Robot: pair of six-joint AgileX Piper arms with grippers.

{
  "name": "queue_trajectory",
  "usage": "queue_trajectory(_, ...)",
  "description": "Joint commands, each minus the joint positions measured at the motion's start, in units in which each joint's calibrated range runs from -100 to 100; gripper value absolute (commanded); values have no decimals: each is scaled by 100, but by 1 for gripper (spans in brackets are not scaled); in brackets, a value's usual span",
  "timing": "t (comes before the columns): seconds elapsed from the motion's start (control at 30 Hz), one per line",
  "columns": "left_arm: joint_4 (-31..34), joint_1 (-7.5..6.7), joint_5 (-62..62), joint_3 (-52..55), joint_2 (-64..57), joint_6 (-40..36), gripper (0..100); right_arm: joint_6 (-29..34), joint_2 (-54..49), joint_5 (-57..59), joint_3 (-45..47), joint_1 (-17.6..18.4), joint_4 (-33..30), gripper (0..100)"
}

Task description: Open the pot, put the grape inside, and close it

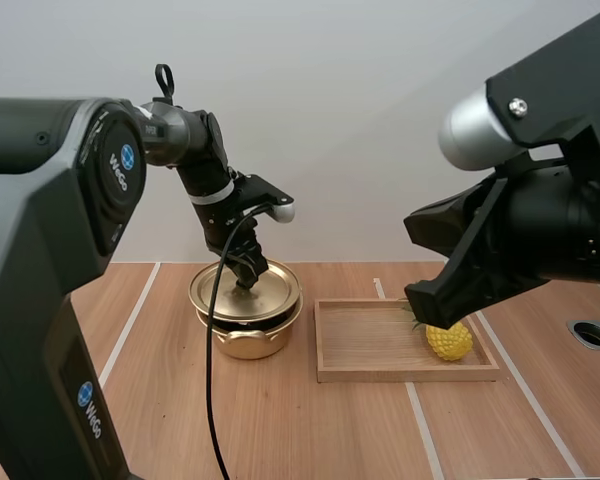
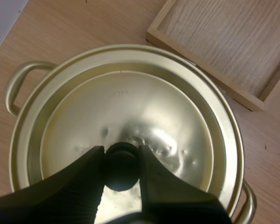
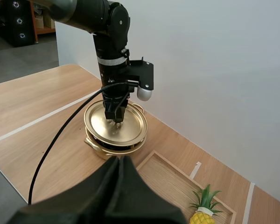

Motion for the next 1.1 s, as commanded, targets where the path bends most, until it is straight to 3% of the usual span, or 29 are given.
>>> queue_trajectory(0.0, -210, -14, 95, -15, -4, -28, 0, 27, -59, 0, 18, -2, 0, 0)
queue_trajectory(1.07, -209, -14, 237, -1, 550, -39, 0, 27, -59, 0, 18, -2, 0, 0)
